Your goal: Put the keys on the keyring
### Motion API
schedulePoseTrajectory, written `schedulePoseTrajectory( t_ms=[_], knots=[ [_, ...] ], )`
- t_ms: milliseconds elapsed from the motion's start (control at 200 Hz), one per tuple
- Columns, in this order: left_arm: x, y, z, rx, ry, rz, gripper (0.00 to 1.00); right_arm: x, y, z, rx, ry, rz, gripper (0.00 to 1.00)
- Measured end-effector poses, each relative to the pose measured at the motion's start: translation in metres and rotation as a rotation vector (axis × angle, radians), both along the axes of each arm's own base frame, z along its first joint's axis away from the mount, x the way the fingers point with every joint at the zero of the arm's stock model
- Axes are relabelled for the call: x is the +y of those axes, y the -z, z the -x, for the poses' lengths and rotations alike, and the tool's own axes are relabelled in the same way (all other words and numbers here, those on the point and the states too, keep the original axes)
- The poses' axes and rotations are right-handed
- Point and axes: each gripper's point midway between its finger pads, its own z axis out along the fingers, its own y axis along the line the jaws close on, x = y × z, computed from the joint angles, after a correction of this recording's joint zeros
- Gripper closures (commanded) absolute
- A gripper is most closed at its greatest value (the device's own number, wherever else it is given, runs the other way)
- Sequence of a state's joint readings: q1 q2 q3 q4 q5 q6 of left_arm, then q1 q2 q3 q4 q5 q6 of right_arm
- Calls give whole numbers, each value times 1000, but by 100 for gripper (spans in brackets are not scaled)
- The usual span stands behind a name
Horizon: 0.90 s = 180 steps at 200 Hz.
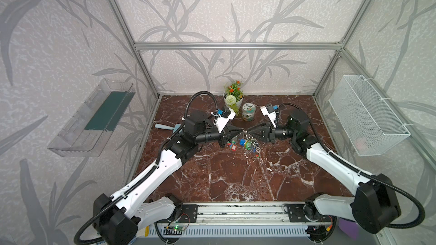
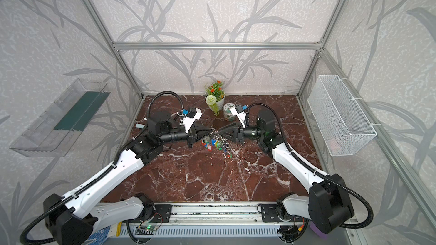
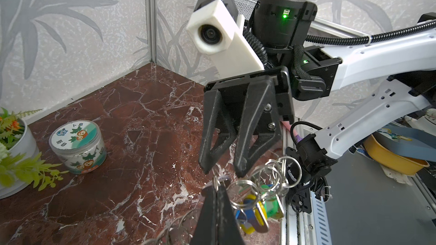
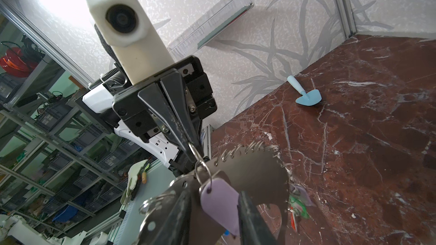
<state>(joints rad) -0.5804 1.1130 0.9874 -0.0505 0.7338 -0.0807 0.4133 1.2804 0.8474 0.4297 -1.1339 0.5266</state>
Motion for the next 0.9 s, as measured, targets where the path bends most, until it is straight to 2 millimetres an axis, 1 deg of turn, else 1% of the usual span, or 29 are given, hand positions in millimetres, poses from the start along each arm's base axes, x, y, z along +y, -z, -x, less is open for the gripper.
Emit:
schedulePoseTrajectory(
  t_ms=[70,215,380,490,605,775,900],
  knots=[
    [0,0,2,1,2,4,100,1,-2,-2,-5,2,-2,61],
    [-1,-1,4,1,1,10,100,6,-5,1,-26,-9,-1,58],
    [-4,-3,4,-2,-9,18,100,10,-3,6,-30,-25,4,59],
    [-4,-5,2,-5,-24,24,100,12,-2,8,-31,-33,7,64],
    [-4,-7,-2,-11,-48,36,100,12,-1,8,-28,-32,10,73],
    [-3,-2,-8,-2,-84,49,100,12,-1,8,-29,-31,12,90],
    [-2,0,-12,3,-112,66,100,11,0,7,-24,-25,14,94]
  ],
)
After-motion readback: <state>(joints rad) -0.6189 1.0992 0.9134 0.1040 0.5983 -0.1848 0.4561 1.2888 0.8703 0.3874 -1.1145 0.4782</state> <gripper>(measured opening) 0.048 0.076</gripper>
